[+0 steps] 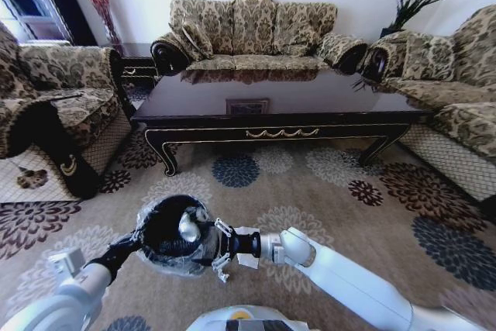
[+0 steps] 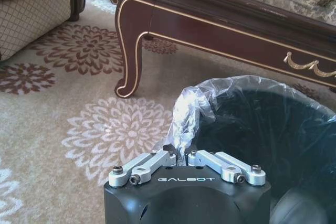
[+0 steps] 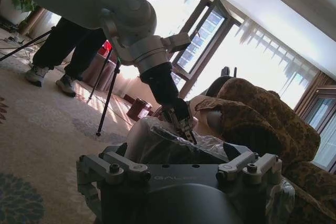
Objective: Move to the front of the table and pick up the trash from the floor, then place it into the trash bin.
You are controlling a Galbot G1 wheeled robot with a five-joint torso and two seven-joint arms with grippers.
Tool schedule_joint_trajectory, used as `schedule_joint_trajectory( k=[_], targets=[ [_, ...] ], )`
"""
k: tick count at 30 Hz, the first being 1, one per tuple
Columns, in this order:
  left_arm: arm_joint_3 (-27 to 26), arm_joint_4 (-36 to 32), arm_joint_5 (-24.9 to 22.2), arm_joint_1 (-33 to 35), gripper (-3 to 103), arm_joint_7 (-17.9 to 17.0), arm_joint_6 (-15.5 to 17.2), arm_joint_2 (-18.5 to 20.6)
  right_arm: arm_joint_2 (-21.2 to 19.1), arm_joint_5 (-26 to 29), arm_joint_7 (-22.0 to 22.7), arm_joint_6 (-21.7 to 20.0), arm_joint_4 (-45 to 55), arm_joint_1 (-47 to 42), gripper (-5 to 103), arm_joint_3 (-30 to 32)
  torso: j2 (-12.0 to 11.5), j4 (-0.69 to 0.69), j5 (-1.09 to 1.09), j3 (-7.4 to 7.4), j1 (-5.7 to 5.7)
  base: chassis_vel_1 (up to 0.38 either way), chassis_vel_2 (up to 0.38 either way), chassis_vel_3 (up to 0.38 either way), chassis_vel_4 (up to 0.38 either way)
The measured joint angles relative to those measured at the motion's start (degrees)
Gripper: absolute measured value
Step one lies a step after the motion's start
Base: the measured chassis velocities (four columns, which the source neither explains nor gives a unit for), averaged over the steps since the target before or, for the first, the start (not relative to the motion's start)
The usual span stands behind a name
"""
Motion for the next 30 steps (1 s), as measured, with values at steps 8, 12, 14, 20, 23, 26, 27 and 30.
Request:
schedule_joint_trajectory(
  k=[8,12,14,20,23,26,27,30],
  targets=[
    [-0.55,0.00,-0.34,-0.52,5,-0.32,-0.04,-0.07,-0.74,5.01,0.53,-0.46,0.30,-0.73,100,2.54,0.00,0.01,0.00,0.00,0.00,0.000,0.000,0.000,0.000],
    [-1.89,0.00,-2.59,-1.03,5,-4.13,-0.36,0.12,-1.14,13.10,6.85,-3.39,0.92,-0.71,100,5.51,0.00,0.01,0.00,0.00,0.00,0.000,0.000,0.000,0.000],
    [-2.43,0.00,-3.19,-1.20,5,-4.96,-0.32,0.18,-1.23,15.24,9.31,-4.59,1.24,-0.84,100,6.52,0.00,0.01,0.00,0.00,0.00,0.000,0.000,0.000,0.000],
    [-6.76,0.00,-5.54,-1.68,5,-6.80,-0.20,1.07,-2.55,19.64,23.39,-13.52,2.29,-4.14,100,9.35,0.00,0.01,0.00,0.00,0.00,0.000,0.000,0.000,0.000],
    [-9.62,0.00,-7.77,-2.13,5,-7.23,-0.20,1.53,-3.24,20.07,30.05,-18.53,2.28,-6.49,100,9.62,0.00,0.00,-0.02,0.00,0.00,0.000,0.000,0.000,0.000],
    [-13.05,0.00,-9.93,-2.58,5,-7.41,-0.20,2.26,-3.44,20.58,37.59,-25.56,1.60,-9.27,100,8.94,0.00,-0.01,0.01,0.00,0.00,0.000,0.000,0.000,0.000],
    [-14.64,0.00,-11.09,-2.66,5,-7.53,-0.20,2.60,-3.32,21.05,40.48,-28.95,1.13,-10.23,100,8.17,0.00,0.00,0.00,0.00,0.00,0.000,0.000,0.000,0.000],
    [-17.01,0.00,-13.55,-2.69,5,-7.96,-0.20,3.12,-2.61,22.59,45.31,-34.11,0.11,-11.37,100,6.06,0.00,-0.01,-0.01,0.00,0.00,0.000,0.000,0.000,0.000]
  ],
)
